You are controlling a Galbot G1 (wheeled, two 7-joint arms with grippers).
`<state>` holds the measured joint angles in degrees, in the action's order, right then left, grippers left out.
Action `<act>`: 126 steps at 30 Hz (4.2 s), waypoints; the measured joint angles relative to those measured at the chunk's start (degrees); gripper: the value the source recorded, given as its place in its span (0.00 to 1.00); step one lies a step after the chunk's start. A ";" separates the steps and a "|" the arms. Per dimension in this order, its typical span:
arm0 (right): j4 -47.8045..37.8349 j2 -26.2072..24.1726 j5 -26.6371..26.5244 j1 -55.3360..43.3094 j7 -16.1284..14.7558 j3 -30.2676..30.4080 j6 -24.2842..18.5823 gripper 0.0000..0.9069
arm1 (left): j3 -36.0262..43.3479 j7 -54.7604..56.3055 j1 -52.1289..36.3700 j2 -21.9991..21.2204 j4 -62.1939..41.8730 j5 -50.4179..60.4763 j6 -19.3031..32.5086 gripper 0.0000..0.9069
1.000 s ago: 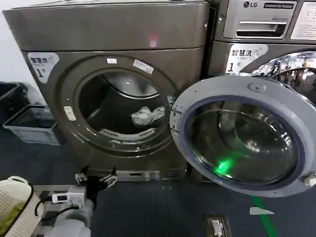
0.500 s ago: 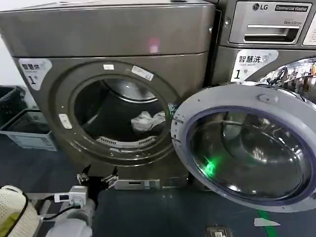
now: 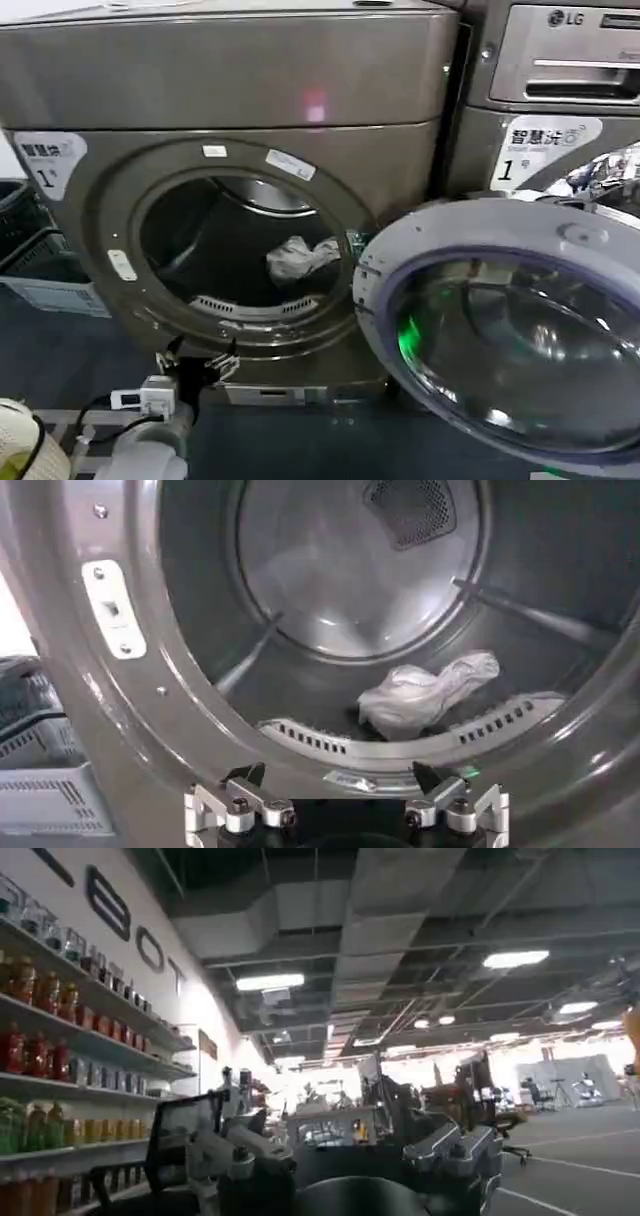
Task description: Grasp the clothes from the dryer.
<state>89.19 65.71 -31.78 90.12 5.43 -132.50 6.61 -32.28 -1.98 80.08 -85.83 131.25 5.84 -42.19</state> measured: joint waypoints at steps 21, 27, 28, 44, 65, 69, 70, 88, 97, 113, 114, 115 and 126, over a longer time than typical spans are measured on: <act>-0.41 0.04 0.04 0.02 -0.29 0.18 -0.33 1.00 | 0.17 0.15 0.12 0.06 -0.28 0.20 0.00 1.00; -0.50 0.04 0.11 0.07 -0.46 0.26 -0.33 1.00 | 0.34 0.29 -0.16 0.10 -0.39 0.20 0.00 1.00; -0.50 0.04 0.11 0.09 -0.48 0.26 -0.34 1.00 | 0.38 0.34 -0.24 0.07 -0.44 0.26 0.00 1.00; -0.80 -0.01 1.96 0.31 -0.47 0.65 -0.69 1.00 | 1.75 1.56 -2.69 -0.37 -3.17 0.30 0.00 1.00; -0.44 -0.22 2.44 0.17 -0.67 0.71 -1.34 1.00 | 2.81 1.39 -21.57 -0.76 -21.80 -1.04 0.00 1.00; -0.27 -0.02 2.52 -0.01 -0.66 0.99 -1.34 1.00 | 2.40 1.10 -26.62 -0.97 -27.56 -1.41 0.00 1.00; -0.30 0.02 2.55 0.01 -0.66 1.04 -1.40 1.00 | 2.40 0.94 -27.92 -0.91 -29.10 -1.46 0.00 1.00; -0.17 0.40 2.61 0.33 -0.67 1.44 -1.69 1.00 | 2.53 -3.81 -44.15 -2.03 -49.99 4.54 0.00 1.00; -0.29 0.61 2.98 0.30 -0.85 2.36 -2.30 1.00 | 2.83 -23.76 -51.17 -1.14 -58.92 27.37 1.36 1.00; 0.97 0.99 4.26 -0.17 -0.78 4.13 -2.57 1.00 | 3.21 -62.57 -63.80 0.06 -67.64 61.40 40.64 1.00; 0.95 0.99 4.27 -0.12 -0.77 4.13 -2.61 1.00 | 3.44 -63.84 -64.50 0.05 -68.32 62.58 42.45 1.00; 0.94 0.99 4.31 -0.06 -0.76 4.13 -2.67 1.00 | 3.68 -65.00 -65.18 0.04 -69.04 63.57 44.02 1.00; 0.84 1.25 4.64 -0.77 -0.71 4.66 -2.74 1.00 | 6.17 -71.89 -70.50 0.73 -77.95 70.18 51.94 1.00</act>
<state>90.03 66.96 -27.13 89.35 4.72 -127.84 3.86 -26.12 -73.87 9.57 -85.10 53.30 76.02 9.75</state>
